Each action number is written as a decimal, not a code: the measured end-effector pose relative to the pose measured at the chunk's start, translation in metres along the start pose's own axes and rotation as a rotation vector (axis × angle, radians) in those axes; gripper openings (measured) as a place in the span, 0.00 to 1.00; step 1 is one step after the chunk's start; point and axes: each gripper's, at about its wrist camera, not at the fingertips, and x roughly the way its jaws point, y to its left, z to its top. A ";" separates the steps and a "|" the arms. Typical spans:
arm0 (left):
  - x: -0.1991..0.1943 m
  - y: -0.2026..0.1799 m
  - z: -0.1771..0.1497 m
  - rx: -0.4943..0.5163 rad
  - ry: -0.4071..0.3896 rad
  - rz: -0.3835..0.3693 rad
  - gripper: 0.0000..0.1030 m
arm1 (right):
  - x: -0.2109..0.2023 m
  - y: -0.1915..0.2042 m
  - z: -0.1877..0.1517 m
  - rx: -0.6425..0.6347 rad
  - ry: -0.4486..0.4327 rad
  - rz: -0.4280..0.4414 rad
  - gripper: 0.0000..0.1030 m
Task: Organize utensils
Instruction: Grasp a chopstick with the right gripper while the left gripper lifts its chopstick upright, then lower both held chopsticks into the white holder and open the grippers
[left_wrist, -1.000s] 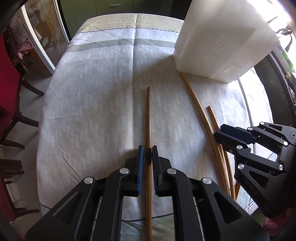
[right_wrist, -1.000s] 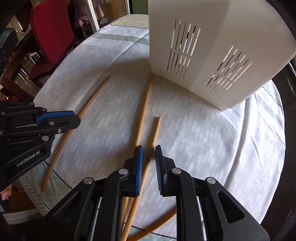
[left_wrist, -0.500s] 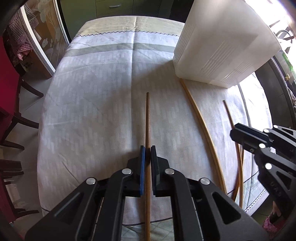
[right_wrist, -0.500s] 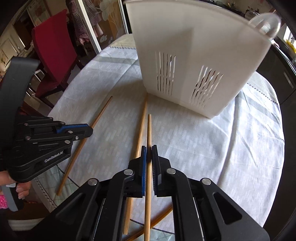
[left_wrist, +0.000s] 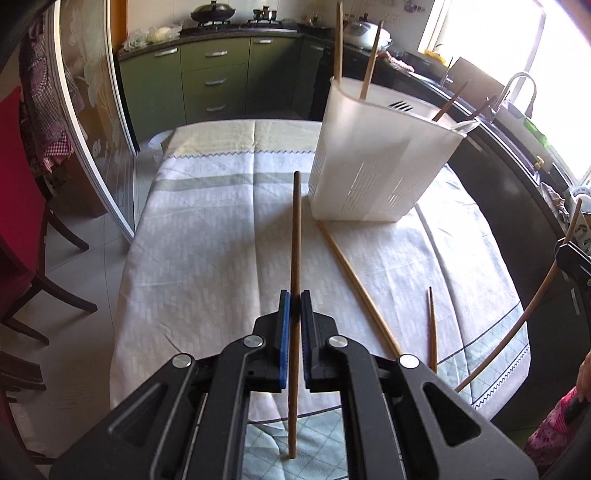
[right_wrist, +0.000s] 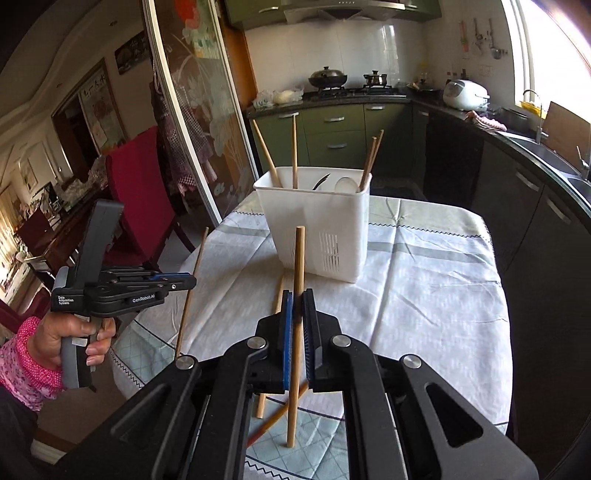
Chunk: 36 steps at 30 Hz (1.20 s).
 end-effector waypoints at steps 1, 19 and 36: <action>-0.009 -0.002 -0.003 0.010 -0.031 0.001 0.05 | -0.009 -0.003 -0.004 0.008 -0.017 -0.006 0.06; -0.085 -0.040 -0.050 0.101 -0.290 -0.015 0.05 | -0.085 -0.031 -0.060 0.115 -0.167 0.018 0.07; -0.101 -0.043 -0.058 0.118 -0.328 -0.046 0.05 | -0.084 -0.025 -0.059 0.116 -0.176 0.026 0.06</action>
